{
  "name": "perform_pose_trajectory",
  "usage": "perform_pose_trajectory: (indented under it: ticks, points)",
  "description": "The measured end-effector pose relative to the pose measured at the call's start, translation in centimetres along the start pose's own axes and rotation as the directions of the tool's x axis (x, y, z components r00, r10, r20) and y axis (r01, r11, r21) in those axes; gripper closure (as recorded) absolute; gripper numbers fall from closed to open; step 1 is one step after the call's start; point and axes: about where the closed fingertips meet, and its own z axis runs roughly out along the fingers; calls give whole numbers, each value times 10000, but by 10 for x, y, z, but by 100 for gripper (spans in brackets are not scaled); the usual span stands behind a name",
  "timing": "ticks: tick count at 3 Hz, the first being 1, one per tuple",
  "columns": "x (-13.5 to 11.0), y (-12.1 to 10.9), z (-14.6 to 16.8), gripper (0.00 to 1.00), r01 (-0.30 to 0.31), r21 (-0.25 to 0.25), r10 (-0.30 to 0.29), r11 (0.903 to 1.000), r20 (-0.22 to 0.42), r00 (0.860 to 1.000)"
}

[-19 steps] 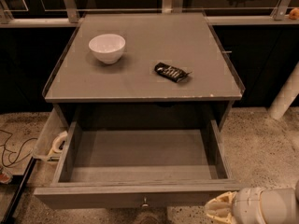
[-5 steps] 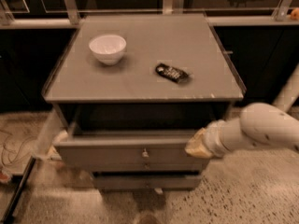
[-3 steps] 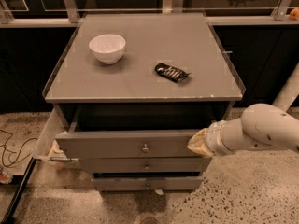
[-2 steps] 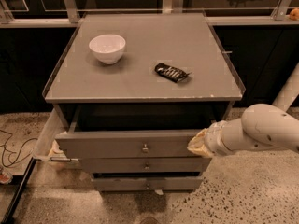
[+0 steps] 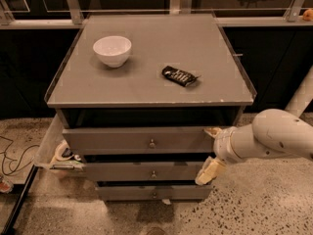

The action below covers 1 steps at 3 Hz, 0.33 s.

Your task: Close top drawer

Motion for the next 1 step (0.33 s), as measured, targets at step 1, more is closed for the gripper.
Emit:
perform_pose_trajectory:
  ticks: [1]
  points:
    - [0, 0, 0, 0, 0, 0, 0, 10000, 0, 10000]
